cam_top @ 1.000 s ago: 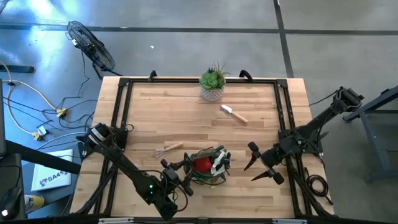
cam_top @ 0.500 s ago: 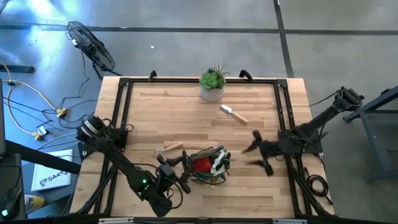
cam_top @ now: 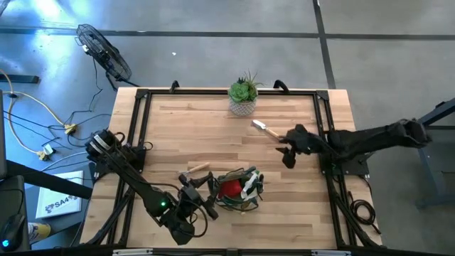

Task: Pick & Place Garden tools in Gardening bag
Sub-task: Put the brown trowel into the green gardening bag

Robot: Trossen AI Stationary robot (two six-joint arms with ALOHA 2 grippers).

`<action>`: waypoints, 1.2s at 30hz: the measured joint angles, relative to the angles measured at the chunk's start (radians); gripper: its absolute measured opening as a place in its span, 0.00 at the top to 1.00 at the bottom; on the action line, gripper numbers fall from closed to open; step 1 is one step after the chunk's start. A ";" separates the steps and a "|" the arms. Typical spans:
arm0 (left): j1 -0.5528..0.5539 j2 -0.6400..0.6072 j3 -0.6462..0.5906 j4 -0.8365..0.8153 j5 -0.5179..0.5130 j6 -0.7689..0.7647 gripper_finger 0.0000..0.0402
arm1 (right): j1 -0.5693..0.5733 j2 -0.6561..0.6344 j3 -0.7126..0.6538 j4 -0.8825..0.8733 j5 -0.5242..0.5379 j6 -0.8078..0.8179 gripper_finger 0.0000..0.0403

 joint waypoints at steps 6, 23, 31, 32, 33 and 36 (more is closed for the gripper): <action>0.000 0.000 0.000 0.000 0.072 0.043 0.43 | -0.219 0.090 0.000 0.013 -0.113 -0.044 0.61; 0.000 0.000 0.000 0.036 0.237 0.018 0.43 | -0.436 0.421 0.026 0.172 -0.110 -0.131 0.61; 0.000 0.001 0.000 0.051 0.242 0.026 0.43 | -0.437 0.473 0.033 0.153 -0.167 -0.131 0.61; 0.000 0.001 0.000 0.051 0.242 0.026 0.43 | -0.437 0.476 0.032 0.151 -0.169 -0.131 0.61; 0.000 0.001 0.000 0.052 0.241 0.026 0.43 | -0.438 0.476 0.033 0.155 -0.167 -0.131 0.61; 0.000 0.001 0.000 0.051 0.242 0.026 0.43 | -0.437 0.475 0.033 0.155 -0.159 -0.131 0.61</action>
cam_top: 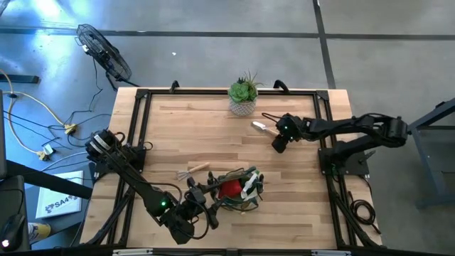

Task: Pick & Place Garden tools in Gardening bag
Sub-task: Put the brown trowel into the green gardening bag

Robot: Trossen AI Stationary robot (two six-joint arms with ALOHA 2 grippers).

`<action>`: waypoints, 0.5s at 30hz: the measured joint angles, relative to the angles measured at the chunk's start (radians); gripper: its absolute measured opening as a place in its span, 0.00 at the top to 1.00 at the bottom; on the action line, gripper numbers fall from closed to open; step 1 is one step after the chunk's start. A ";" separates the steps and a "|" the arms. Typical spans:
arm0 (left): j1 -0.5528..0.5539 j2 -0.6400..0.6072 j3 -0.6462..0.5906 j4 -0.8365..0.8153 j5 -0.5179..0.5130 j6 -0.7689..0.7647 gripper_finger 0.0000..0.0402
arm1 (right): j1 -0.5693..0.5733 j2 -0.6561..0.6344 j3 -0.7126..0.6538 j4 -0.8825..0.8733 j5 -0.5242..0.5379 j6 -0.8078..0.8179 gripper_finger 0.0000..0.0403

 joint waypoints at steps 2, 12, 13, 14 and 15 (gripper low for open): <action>0.000 0.000 0.000 0.000 0.001 0.000 0.43 | 0.000 0.000 0.000 -0.004 0.001 0.000 0.61; 0.000 0.000 0.000 0.000 0.022 -0.008 0.43 | 0.000 0.058 0.005 -0.022 0.023 -0.040 0.65; 0.000 0.000 0.000 0.000 0.033 -0.008 0.43 | 0.000 0.063 0.006 -0.022 0.022 -0.043 0.67; 0.000 0.000 0.000 0.000 0.048 -0.008 0.43 | 0.000 0.065 0.005 -0.022 0.022 -0.045 0.70; 0.000 0.000 0.000 0.001 0.058 -0.009 0.43 | 0.000 0.065 0.005 -0.022 0.022 -0.045 0.73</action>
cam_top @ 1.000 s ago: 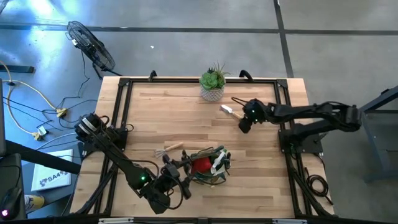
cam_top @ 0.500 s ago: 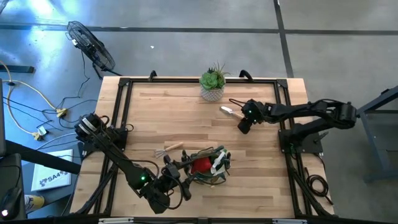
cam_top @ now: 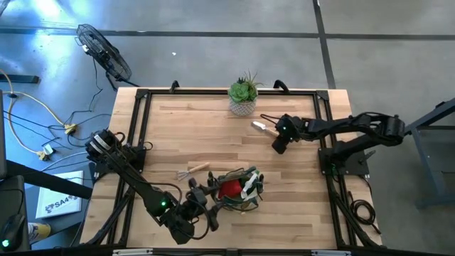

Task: Pick & Place Garden tools in Gardening bag
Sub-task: Put the brown trowel into the green gardening bag

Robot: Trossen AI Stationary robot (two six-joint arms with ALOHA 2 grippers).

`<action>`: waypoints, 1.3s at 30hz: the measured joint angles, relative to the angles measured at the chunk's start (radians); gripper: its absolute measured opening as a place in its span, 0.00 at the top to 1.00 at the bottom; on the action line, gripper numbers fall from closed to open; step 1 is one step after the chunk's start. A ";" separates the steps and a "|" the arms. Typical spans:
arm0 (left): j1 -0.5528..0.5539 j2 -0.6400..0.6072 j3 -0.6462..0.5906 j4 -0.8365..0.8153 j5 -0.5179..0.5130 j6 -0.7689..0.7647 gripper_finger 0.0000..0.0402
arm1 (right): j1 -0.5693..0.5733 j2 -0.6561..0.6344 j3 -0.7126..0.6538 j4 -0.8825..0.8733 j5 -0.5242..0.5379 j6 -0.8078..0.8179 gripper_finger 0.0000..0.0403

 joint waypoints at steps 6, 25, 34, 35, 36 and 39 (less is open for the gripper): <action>0.000 0.000 0.000 0.000 0.058 -0.035 0.43 | 0.012 -0.015 -0.004 -0.014 0.030 -0.021 0.88; 0.000 0.001 0.000 -0.006 0.167 -0.052 0.43 | 0.660 -0.586 0.313 -0.717 0.285 0.470 0.88; 0.000 0.001 0.000 0.000 0.215 -0.061 0.43 | 1.164 -0.571 0.452 -0.610 0.273 0.691 0.88; 0.000 0.001 0.000 0.000 0.221 -0.061 0.43 | 1.219 -0.555 0.455 -0.587 0.247 0.722 0.88; 0.000 0.001 0.000 0.000 0.224 -0.061 0.43 | 1.271 -0.535 0.458 -0.562 0.228 0.758 0.88; 0.000 0.001 0.000 0.000 0.224 -0.060 0.43 | 1.416 -0.462 0.466 -0.492 0.190 0.864 0.88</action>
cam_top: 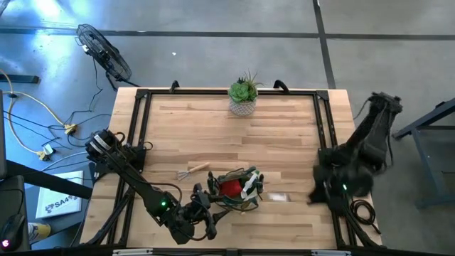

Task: Pick & Place Garden tools in Gardening bag
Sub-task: Put the brown trowel into the green gardening bag

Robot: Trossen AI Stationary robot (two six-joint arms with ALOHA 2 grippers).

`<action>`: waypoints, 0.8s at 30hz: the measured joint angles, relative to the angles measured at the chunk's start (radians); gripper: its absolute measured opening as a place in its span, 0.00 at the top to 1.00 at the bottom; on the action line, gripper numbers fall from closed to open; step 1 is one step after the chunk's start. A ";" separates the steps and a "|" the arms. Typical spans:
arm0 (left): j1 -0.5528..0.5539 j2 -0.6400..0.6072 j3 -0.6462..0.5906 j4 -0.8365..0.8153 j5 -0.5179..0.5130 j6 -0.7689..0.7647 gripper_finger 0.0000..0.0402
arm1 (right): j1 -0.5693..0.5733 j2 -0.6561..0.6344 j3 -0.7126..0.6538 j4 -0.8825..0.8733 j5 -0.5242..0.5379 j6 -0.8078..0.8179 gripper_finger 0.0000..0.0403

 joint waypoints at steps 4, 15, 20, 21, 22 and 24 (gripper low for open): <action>0.000 0.000 0.000 -0.003 0.000 0.009 0.43 | 0.125 0.135 0.056 0.044 -0.057 0.118 0.88; 0.000 0.000 0.000 -0.008 0.025 0.035 0.43 | -0.015 0.557 0.488 -0.326 -0.526 0.179 0.88; 0.000 0.000 0.000 -0.018 0.052 0.033 0.43 | -0.154 0.687 0.704 -0.564 -0.622 0.030 0.88; -0.001 0.000 0.000 -0.027 0.067 0.032 0.43 | -0.184 0.707 0.739 -0.598 -0.638 -0.003 0.88; -0.002 0.000 0.000 -0.040 0.083 0.031 0.43 | -0.212 0.726 0.770 -0.625 -0.655 -0.036 0.88; -0.008 0.000 0.000 -0.068 0.111 0.023 0.43 | -0.271 0.757 0.815 -0.689 -0.689 -0.089 0.88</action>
